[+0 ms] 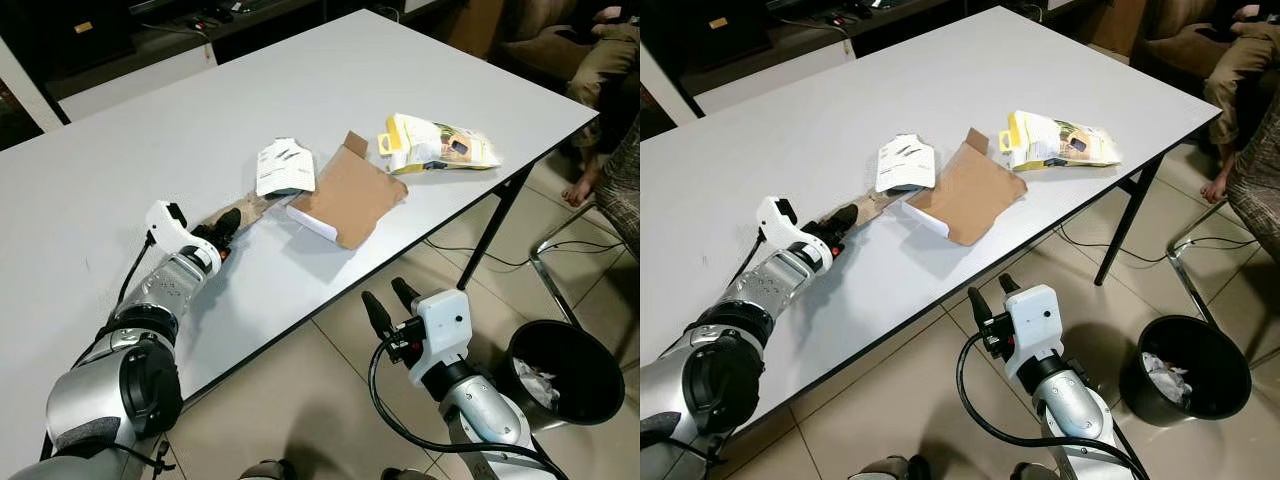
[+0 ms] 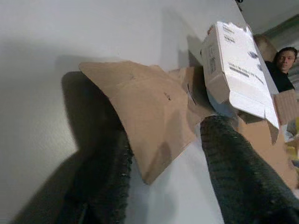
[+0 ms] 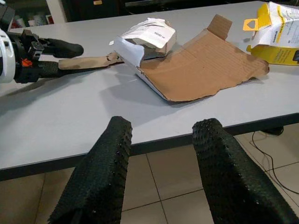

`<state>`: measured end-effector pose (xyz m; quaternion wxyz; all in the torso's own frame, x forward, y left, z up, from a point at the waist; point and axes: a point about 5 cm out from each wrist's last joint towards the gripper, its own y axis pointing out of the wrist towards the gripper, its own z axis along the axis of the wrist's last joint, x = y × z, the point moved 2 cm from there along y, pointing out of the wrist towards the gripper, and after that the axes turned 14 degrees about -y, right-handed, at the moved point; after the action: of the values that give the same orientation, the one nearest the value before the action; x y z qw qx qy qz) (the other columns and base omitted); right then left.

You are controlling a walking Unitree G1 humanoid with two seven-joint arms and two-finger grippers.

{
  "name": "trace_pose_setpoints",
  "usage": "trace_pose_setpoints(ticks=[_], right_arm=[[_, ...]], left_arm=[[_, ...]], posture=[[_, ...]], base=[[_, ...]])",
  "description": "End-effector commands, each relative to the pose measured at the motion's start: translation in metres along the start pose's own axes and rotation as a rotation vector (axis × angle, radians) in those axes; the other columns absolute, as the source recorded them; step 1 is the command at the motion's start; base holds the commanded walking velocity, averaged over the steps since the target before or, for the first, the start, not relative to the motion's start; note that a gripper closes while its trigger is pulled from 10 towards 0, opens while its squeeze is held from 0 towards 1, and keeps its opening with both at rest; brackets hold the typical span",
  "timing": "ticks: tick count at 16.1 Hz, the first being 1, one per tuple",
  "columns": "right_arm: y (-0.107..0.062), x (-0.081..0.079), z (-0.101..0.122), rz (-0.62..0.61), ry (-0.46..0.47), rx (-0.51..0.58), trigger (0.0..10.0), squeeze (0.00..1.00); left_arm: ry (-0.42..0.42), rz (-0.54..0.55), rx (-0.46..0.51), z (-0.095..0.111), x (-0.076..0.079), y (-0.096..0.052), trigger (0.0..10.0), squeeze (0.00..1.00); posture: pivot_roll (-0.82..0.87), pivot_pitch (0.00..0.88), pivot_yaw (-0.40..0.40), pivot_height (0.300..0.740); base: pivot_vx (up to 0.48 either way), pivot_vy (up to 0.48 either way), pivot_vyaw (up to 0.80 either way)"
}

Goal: Picking trash to rubbish bin

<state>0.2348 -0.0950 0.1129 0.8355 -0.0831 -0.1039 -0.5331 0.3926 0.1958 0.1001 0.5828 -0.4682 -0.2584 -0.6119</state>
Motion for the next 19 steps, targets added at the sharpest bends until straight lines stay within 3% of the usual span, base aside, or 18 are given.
trace_pose_setpoints(ticks=[1,19], right_arm=[[-0.002,-0.002,0.001,0.003,0.000,-0.003,10.0,0.00],[0.003,-0.007,-0.001,0.019,-0.006,0.000,10.0,0.00]], left_arm=[[-0.022,0.014,-0.023,-0.006,-0.007,-0.002,0.0,0.00],[-0.122,-0.006,0.027,0.000,-0.016,-0.008,0.0,0.00]], posture=[[-0.08,0.101,0.113,0.740],[-0.06,0.082,0.108,0.740]], base=[[0.000,0.000,0.00],[0.000,0.000,0.00]])
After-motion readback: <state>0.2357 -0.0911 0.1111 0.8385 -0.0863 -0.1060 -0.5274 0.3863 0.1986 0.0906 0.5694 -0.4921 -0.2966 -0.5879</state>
